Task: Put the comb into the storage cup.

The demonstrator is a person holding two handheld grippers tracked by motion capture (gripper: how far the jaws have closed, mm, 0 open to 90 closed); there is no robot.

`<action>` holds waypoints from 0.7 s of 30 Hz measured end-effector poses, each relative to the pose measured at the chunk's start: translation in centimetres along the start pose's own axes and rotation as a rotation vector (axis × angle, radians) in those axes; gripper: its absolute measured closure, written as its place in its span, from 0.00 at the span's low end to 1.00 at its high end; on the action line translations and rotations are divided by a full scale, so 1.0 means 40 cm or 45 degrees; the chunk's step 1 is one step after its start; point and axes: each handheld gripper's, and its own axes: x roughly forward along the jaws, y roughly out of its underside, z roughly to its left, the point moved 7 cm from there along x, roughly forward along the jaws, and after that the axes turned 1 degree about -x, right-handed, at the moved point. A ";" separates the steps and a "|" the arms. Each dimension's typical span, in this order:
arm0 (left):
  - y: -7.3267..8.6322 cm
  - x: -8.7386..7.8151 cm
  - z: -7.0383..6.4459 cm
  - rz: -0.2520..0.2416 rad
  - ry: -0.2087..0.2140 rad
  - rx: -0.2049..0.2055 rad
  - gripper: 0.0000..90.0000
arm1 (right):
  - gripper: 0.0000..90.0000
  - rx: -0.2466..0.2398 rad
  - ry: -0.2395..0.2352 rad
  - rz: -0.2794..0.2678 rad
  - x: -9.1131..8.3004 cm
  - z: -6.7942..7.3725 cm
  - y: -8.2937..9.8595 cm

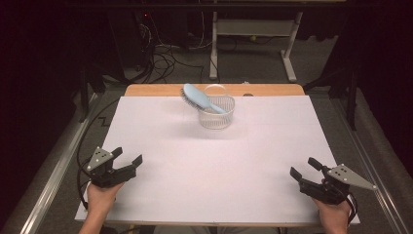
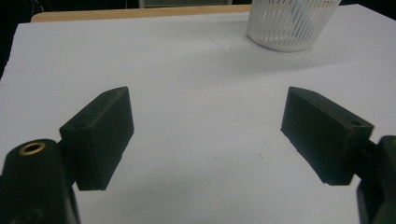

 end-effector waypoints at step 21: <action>0.029 0.009 -0.003 0.021 -0.025 -0.008 0.18 | 0.25 0.017 -0.009 -0.006 0.000 0.001 0.000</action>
